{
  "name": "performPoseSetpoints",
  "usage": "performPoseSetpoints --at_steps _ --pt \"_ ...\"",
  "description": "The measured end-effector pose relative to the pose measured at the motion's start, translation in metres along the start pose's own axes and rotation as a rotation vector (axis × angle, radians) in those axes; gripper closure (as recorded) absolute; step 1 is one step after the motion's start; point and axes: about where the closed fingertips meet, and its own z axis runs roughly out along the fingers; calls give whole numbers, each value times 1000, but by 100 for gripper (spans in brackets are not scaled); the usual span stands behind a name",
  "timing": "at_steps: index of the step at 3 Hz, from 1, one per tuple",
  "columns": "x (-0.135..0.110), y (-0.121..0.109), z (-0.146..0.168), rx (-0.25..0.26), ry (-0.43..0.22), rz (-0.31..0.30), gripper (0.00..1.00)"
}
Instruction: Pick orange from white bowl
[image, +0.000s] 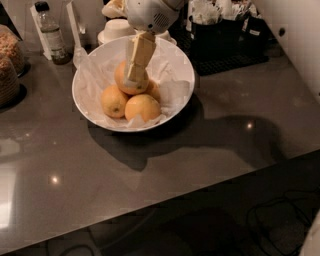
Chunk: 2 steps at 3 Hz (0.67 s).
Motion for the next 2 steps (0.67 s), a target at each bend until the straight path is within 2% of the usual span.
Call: performPoseSetpoints --at_steps 2 --pt "64 1 11 -37 -36 143 0"
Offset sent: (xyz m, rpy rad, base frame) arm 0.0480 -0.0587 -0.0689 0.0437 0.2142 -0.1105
